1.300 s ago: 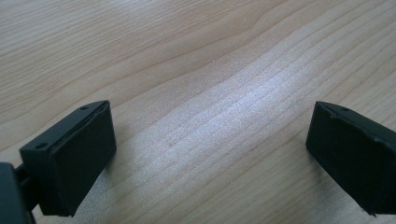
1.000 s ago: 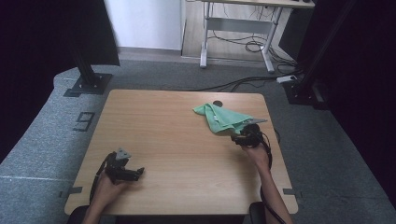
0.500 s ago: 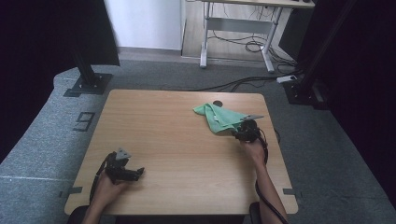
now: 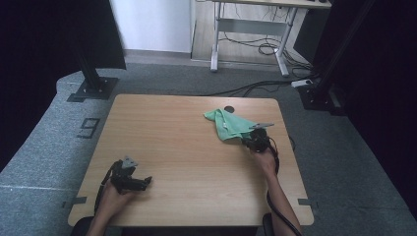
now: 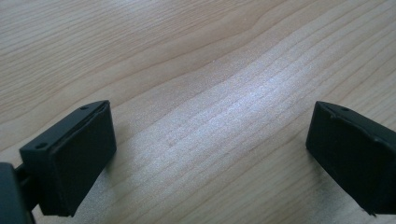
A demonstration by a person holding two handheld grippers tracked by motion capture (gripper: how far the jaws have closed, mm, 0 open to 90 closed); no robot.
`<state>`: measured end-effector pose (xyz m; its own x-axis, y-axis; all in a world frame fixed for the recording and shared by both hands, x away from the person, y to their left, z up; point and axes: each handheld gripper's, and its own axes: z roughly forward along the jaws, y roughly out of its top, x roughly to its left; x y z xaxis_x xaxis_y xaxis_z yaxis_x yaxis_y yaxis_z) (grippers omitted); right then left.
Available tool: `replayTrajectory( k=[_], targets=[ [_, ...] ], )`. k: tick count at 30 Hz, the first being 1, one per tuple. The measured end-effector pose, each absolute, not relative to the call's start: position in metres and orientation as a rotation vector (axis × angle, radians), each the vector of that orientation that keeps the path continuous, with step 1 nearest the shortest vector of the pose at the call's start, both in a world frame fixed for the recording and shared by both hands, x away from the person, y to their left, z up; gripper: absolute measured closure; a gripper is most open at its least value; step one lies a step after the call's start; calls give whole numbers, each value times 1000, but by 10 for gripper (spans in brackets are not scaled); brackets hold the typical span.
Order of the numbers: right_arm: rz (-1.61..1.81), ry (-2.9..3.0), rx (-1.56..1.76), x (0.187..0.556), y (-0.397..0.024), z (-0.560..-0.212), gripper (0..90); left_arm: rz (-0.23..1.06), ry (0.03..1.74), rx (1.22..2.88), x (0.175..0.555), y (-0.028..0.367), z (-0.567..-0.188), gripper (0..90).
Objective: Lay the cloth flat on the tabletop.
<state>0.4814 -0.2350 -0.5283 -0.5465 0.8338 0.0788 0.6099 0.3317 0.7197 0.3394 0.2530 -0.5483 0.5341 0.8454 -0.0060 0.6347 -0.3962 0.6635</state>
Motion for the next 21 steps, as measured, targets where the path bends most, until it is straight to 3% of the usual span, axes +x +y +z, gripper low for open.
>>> replayTrajectory(
  k=[21],
  targets=[
    [1129, 2423, 1153, 444, -193, -527, 873, 443, 1185, 2158, 339, 254, -548, 18]
  ],
)
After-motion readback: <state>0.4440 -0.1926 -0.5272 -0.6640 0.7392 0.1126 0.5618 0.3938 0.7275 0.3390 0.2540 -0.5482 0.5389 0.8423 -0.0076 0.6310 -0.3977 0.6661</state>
